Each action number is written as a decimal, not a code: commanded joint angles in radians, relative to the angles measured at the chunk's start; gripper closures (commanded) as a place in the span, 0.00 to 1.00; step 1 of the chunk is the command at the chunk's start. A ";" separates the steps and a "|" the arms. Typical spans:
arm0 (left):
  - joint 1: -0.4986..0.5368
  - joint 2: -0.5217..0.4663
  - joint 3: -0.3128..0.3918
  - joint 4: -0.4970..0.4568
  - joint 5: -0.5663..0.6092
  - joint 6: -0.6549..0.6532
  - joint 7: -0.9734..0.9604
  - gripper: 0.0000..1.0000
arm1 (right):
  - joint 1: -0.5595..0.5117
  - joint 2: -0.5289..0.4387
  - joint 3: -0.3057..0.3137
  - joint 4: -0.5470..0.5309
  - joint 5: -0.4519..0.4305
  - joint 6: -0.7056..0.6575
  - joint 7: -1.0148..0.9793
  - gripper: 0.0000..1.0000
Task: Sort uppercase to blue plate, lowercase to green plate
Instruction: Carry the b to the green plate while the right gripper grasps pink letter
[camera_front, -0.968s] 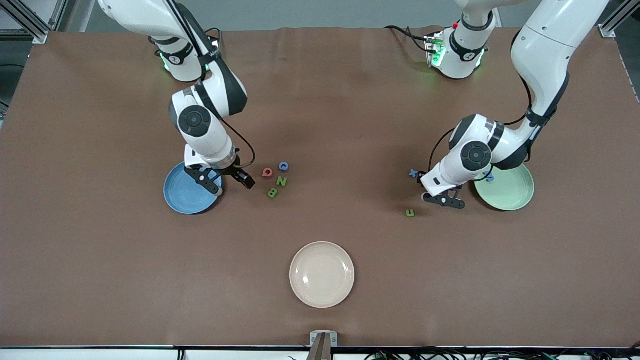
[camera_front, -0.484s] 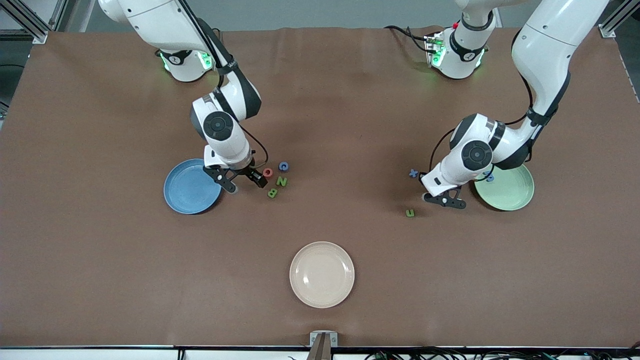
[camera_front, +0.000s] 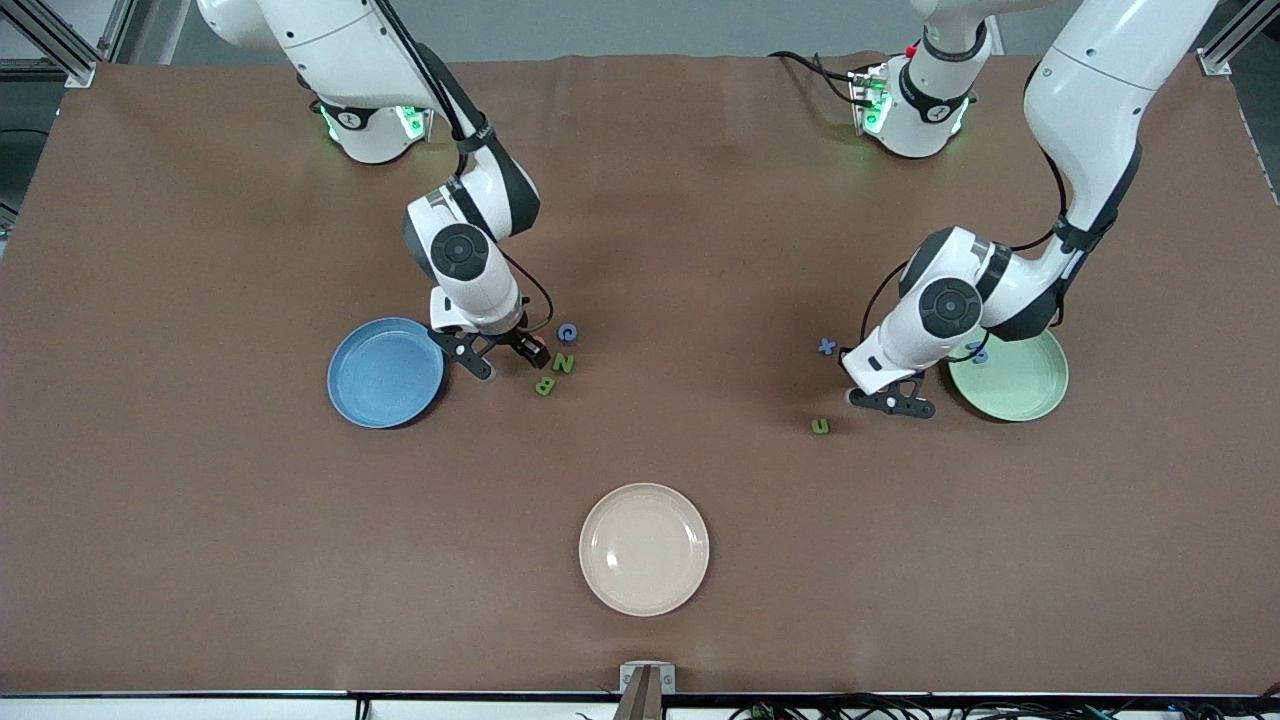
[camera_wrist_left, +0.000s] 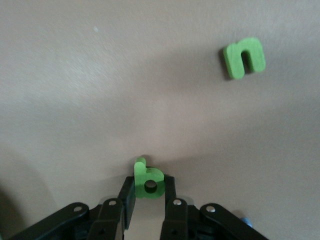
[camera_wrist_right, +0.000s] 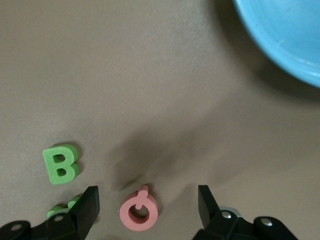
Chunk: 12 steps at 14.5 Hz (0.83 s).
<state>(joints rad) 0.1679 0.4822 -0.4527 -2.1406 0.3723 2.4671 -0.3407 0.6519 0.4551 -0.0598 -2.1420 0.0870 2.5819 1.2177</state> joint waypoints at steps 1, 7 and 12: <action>0.031 -0.088 -0.007 -0.018 0.022 -0.065 -0.003 0.92 | 0.020 0.010 -0.008 0.002 0.045 0.015 0.014 0.23; 0.165 -0.201 -0.015 -0.073 0.019 -0.200 0.214 0.92 | 0.048 0.031 -0.009 0.004 0.085 0.037 0.014 0.39; 0.309 -0.225 -0.018 -0.105 0.019 -0.197 0.449 0.92 | 0.046 0.036 -0.009 0.007 0.083 0.032 0.003 0.64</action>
<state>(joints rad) 0.4303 0.2879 -0.4552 -2.2139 0.3748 2.2697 0.0450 0.6866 0.4811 -0.0601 -2.1377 0.1519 2.6110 1.2255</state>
